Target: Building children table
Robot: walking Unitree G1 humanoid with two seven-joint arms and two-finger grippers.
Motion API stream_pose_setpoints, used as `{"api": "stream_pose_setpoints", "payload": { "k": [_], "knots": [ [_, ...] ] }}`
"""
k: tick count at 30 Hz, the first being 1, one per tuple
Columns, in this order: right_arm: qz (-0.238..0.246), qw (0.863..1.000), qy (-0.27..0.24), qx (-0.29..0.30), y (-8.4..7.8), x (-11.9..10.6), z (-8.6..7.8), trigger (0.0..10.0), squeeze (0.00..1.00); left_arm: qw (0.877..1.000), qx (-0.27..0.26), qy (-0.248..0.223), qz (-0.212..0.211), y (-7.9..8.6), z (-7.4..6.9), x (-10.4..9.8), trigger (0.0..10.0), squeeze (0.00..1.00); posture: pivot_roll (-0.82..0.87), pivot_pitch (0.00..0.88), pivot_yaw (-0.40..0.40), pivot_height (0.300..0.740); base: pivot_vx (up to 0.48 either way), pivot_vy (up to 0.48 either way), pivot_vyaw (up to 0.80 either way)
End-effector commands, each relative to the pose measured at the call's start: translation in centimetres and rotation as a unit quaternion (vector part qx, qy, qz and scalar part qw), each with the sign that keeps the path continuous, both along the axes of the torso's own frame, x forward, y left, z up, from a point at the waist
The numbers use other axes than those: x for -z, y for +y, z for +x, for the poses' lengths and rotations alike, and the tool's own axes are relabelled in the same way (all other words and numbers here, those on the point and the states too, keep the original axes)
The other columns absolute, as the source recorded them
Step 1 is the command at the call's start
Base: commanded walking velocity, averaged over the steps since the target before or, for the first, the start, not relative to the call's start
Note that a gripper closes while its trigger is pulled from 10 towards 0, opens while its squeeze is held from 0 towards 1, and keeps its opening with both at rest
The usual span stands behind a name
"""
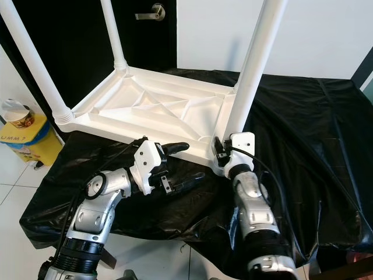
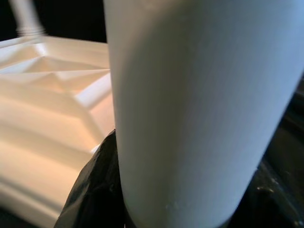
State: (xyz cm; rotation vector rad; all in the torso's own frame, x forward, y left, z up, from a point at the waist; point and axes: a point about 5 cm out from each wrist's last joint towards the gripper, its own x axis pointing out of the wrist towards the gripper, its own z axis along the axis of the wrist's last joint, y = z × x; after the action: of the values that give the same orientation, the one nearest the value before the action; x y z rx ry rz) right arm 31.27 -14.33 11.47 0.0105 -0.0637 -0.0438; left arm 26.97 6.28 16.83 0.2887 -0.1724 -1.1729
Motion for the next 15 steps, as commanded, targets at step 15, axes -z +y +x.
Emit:
{"api": "stream_pose_setpoints", "payload": {
  "k": [15],
  "knots": [
    [-0.006, 0.998, 0.04, 0.038, 1.2, 1.2, -1.3, 10.0, 0.0, 0.995, -0.094, -0.006, -0.023, 0.6, 1.0, -0.2, 10.0, 0.0, 0.01, 0.03, -0.032, 0.74, 0.0, 0.0, 0.0]
  ]
}}
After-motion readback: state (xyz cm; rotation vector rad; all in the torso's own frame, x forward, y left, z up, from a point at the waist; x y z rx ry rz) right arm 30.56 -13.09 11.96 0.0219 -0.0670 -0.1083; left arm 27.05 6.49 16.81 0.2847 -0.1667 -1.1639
